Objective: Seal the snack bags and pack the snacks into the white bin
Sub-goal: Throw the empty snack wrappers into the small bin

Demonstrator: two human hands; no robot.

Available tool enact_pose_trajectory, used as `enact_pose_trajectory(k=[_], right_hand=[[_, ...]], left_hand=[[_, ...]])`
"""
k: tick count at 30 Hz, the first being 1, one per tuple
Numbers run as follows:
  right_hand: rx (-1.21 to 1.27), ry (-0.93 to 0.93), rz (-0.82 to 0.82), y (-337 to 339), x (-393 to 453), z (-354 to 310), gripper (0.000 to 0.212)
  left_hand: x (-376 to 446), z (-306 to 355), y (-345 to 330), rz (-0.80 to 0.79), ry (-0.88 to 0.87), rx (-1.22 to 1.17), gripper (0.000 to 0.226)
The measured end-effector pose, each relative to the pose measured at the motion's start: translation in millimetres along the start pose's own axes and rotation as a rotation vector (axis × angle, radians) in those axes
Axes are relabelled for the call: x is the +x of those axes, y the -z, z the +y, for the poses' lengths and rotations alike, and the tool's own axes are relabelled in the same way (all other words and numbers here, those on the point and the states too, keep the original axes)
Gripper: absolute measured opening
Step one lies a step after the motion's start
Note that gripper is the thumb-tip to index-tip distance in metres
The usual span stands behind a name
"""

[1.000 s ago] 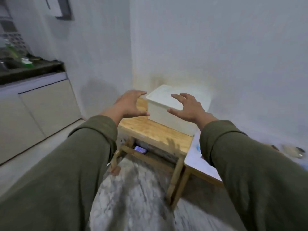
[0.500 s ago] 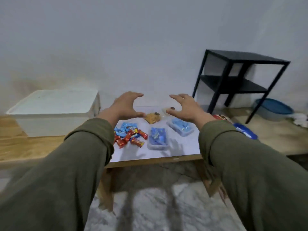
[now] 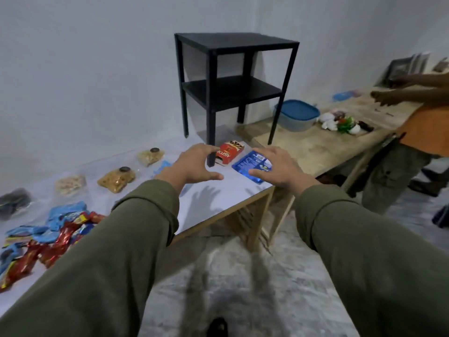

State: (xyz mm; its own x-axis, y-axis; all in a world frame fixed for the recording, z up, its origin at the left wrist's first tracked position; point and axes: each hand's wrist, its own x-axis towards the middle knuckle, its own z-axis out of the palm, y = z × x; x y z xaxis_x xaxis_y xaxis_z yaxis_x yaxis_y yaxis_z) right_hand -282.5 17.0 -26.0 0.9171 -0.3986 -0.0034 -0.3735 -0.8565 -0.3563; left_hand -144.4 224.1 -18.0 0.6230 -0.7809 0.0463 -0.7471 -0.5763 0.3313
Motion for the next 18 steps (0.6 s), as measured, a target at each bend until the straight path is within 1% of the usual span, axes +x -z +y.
enact_pose_trajectory(k=[4, 7, 10, 15, 18], right_hand=[[-0.032, -0.048, 0.025, -5, 43, 37, 0.078], [-0.048, -0.067, -0.015, -14, 76, 54, 0.08], [-0.037, -0.076, -0.047, -24, 101, 73, 0.082], [-0.047, -0.04, -0.18, -47, 125, 108, 0.087], [-0.044, 0.004, -0.23, -62, 151, 129, 0.089]], left_hand=[[62, 0, -25, -0.017, -0.031, -0.035, 0.082], [101, -10, -40, -0.039, -0.001, -0.099, 0.082], [130, -20, -60, -0.04, 0.064, -0.158, 0.082], [160, -26, -103, -0.06, 0.197, -0.269, 0.082], [176, -25, -125, -0.009, 0.245, -0.337, 0.08]])
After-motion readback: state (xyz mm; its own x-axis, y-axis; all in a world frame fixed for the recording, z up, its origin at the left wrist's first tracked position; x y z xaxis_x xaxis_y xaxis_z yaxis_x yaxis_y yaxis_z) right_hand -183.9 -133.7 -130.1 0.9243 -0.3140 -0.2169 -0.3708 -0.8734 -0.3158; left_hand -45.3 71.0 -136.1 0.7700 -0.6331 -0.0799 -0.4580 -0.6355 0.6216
